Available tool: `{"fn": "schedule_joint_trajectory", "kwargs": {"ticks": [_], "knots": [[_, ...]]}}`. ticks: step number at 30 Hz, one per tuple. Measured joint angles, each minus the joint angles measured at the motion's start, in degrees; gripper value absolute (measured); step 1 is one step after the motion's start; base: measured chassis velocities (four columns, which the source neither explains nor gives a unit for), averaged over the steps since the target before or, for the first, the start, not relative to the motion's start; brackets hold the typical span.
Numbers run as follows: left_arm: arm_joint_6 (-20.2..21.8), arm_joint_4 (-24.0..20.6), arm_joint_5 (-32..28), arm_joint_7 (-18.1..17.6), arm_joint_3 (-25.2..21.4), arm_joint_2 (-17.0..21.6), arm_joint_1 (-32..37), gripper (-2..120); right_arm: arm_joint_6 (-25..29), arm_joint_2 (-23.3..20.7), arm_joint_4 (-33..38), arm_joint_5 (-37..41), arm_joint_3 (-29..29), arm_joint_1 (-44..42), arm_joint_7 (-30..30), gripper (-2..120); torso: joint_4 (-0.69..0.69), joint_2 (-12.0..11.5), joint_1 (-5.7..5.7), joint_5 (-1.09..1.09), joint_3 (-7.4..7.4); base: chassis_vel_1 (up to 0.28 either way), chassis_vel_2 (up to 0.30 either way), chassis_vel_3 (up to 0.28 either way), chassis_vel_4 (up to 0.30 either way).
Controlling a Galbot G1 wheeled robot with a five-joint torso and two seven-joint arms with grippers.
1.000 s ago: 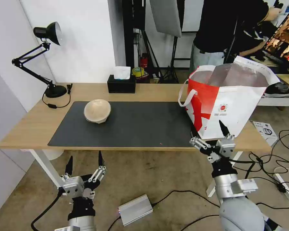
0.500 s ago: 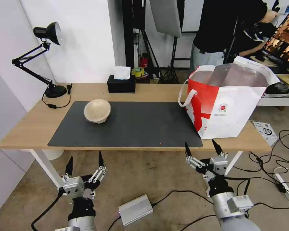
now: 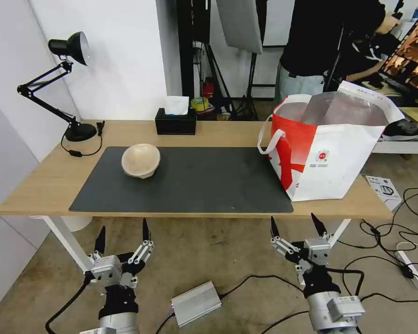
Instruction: Pick up the trash from the table and place it into the takeout bag.
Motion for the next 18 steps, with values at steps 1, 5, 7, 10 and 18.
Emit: {"fn": "schedule_joint_trajectory", "kwargs": {"ticks": [1,5,7,10,18], "knots": [[0.0,0.0,0.0,0.0,0.0,0.0,0.0,100,0.0,0.0,0.1,0.0,0.0,-0.1,0.0,100,0.0,0.0,0.0,0.0,0.0,0.0,0.0,0.0,0.0],[0.0,-0.1,0.0,0.0,-0.1,0.0,0.1,100,-0.3,-0.1,0.3,0.1,0.0,-0.6,0.2,100,0.0,0.0,0.0,0.0,0.0,0.0,0.0,0.0,0.0],[0.0,-0.1,0.0,0.0,-0.1,0.0,0.1,100,-0.5,0.0,0.5,0.2,-0.1,-1.0,0.3,100,0.0,0.0,0.0,0.0,0.0,0.0,0.0,0.0,0.0],[0.0,-0.1,0.0,0.0,-0.1,0.1,0.1,100,-0.6,0.0,0.5,0.2,-0.1,-1.2,0.3,100,0.0,0.0,0.0,0.0,0.0,0.0,0.0,0.0,0.0],[0.1,-0.1,-0.1,0.0,-0.1,0.3,0.0,100,-0.5,0.0,0.4,0.2,-0.1,-1.1,0.3,100,0.0,0.0,0.0,0.0,0.0,0.0,0.0,0.0,0.0]]}}
